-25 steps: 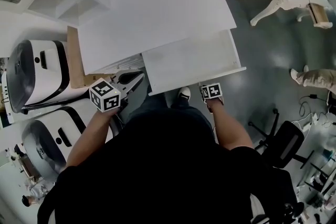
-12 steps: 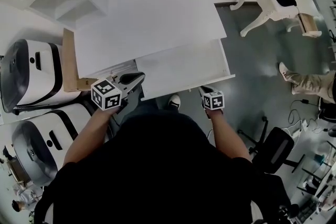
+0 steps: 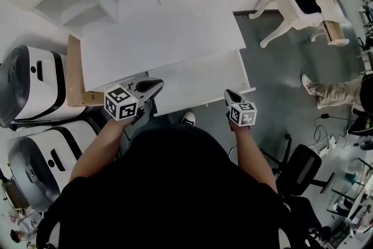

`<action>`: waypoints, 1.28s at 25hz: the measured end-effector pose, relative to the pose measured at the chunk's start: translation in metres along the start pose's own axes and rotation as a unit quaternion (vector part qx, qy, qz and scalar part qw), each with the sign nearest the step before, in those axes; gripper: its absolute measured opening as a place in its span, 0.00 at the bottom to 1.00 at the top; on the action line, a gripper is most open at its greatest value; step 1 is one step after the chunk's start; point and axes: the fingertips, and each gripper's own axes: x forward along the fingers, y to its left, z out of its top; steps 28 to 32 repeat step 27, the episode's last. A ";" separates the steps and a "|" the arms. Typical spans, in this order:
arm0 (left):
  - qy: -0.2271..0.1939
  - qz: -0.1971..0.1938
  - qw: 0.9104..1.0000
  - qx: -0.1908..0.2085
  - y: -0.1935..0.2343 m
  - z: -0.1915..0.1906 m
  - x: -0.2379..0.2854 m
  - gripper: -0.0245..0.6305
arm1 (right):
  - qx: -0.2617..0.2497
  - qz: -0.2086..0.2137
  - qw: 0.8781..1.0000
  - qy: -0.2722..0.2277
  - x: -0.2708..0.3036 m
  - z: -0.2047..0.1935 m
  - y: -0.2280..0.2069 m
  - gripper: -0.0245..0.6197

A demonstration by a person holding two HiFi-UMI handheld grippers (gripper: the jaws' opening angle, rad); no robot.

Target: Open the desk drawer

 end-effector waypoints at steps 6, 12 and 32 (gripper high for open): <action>-0.007 -0.002 1.000 0.008 0.002 0.005 -0.005 0.06 | -0.011 -0.002 0.998 -0.056 -0.018 0.065 0.017 0.04; -0.016 -0.005 1.000 0.017 -0.005 0.010 -0.005 0.06 | -0.007 0.018 0.995 -0.097 -0.034 0.107 0.043 0.04; -0.036 0.019 0.998 0.039 -0.008 0.023 -0.027 0.06 | -0.024 0.029 0.992 -0.120 -0.042 0.130 0.063 0.04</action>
